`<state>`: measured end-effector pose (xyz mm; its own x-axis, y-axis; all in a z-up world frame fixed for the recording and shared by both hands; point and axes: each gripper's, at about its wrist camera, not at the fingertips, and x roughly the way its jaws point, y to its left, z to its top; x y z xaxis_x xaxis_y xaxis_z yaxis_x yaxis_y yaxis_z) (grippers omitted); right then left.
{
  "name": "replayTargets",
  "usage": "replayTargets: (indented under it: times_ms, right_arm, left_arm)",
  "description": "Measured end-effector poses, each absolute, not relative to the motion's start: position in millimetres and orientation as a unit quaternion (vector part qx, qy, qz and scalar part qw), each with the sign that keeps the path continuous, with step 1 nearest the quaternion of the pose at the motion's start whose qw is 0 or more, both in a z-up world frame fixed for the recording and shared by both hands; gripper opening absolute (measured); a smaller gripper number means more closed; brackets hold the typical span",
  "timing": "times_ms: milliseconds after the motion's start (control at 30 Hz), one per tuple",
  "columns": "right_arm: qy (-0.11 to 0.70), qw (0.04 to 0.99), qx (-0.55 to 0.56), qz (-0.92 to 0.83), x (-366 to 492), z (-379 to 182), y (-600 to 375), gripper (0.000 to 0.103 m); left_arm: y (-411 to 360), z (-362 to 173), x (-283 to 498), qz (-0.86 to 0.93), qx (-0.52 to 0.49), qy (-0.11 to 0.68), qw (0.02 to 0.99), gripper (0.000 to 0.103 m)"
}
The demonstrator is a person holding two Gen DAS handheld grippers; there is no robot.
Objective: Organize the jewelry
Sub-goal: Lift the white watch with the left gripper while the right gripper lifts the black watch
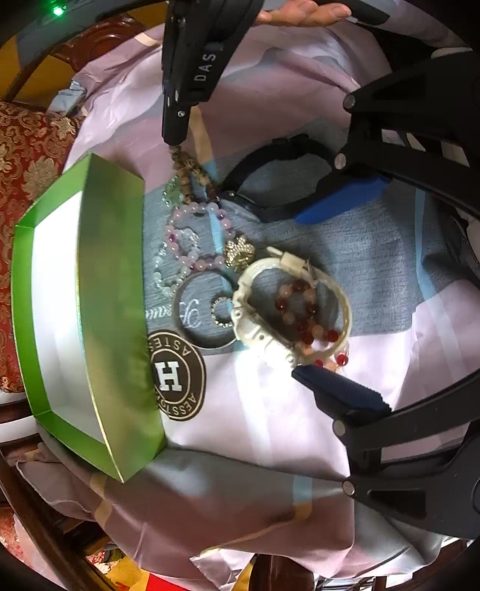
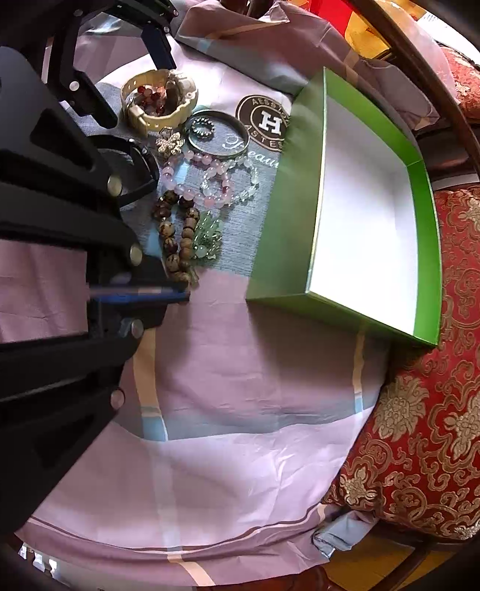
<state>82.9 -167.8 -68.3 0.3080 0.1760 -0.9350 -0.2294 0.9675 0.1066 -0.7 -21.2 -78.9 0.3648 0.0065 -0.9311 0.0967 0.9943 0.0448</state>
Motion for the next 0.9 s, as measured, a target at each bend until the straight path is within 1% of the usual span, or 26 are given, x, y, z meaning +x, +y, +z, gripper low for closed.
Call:
replayTargets:
  times_ms: [33, 67, 167, 200, 233, 267, 300, 367, 400, 500, 900]
  right_arm:
    - [0.574, 0.81, -0.023, 0.121, 83, -69, -168, 0.043]
    - [0.57, 0.814, -0.023, 0.111, 83, -70, -169, 0.06]
    - [0.562, 0.82, -0.038, 0.098, 82, -70, -168, 0.06]
    - [0.565, 0.818, -0.048, 0.098, 82, -72, -166, 0.059]
    - [0.569, 0.815, -0.054, 0.098, 81, -74, -164, 0.055]
    - [0.575, 0.81, -0.056, 0.102, 80, -77, -162, 0.036]
    - [0.582, 0.804, -0.057, 0.108, 80, -80, -160, 0.021]
    - [0.593, 0.795, -0.046, 0.12, 79, -84, -159, 0.009]
    - [0.593, 0.795, -0.039, 0.122, 80, -84, -161, 0.005]
    - [0.582, 0.801, -0.006, 0.141, 78, -77, -166, 0.0]
    - [0.548, 0.824, 0.014, 0.147, 75, -54, -174, 0.0]
  left_arm:
    - [-21, -81, 0, -0.027, 0.045, 0.565, 0.824, 0.079]
    - [-20, -82, 1, -0.027, 0.043, 0.566, 0.823, 0.079]
    - [-20, -83, 3, -0.029, 0.04, 0.567, 0.823, 0.079]
    - [-20, -84, 3, -0.028, 0.041, 0.567, 0.822, 0.078]
    - [-20, -85, 3, -0.024, 0.044, 0.567, 0.822, 0.073]
    - [-20, -85, 4, -0.018, 0.05, 0.566, 0.822, 0.066]
    - [-19, -86, 4, -0.01, 0.056, 0.566, 0.823, 0.062]
    - [-16, -85, 5, -0.012, 0.047, 0.565, 0.824, 0.061]
    - [-15, -84, 4, -0.012, 0.045, 0.564, 0.825, 0.06]
    - [-12, -83, 4, -0.013, 0.04, 0.562, 0.826, 0.059]
    - [0, -49, -2, -0.011, 0.02, 0.532, 0.846, 0.058]
